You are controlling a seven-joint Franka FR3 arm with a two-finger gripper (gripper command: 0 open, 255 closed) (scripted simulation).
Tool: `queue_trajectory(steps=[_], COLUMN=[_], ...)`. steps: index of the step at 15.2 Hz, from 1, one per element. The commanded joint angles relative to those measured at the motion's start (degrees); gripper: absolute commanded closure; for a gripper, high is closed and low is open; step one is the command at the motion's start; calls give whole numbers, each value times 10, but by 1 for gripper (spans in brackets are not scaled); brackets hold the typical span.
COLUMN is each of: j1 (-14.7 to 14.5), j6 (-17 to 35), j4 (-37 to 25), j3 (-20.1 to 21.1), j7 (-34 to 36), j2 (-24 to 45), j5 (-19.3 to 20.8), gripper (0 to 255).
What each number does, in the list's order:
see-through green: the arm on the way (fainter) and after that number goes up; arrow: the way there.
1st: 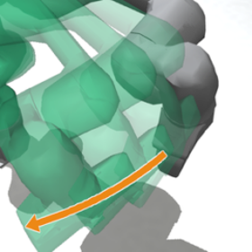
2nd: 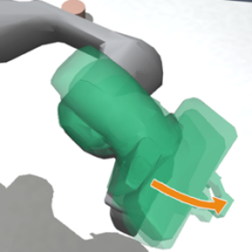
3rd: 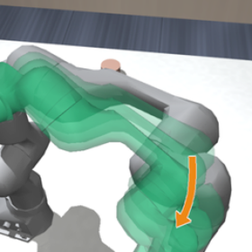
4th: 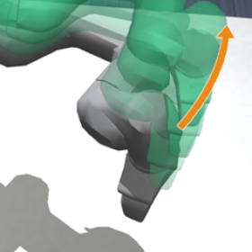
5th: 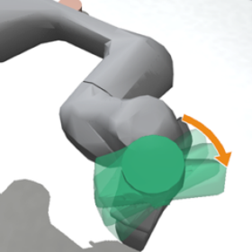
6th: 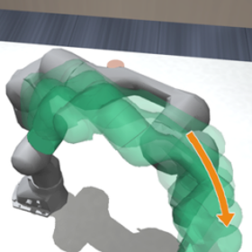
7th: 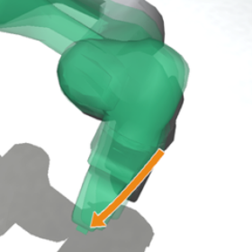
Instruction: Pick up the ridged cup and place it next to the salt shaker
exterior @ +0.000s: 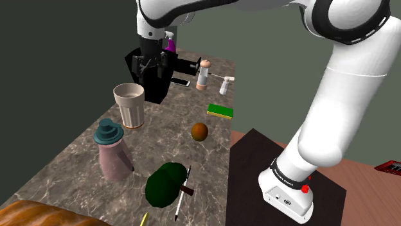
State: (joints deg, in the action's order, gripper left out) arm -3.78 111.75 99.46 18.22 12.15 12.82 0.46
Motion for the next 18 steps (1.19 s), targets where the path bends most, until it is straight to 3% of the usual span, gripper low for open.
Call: queue_trajectory(steps=[1,4,12,18], j1=[-12,-29,-31,-31], j6=[-7,-17,34,34], j4=[-51,-120,-82,-82], j3=[1,-2,-4,-4], j7=[17,32,35,36], j2=[50,114,128,129], j5=[15,33,38,38], gripper=[0,0,0,0])
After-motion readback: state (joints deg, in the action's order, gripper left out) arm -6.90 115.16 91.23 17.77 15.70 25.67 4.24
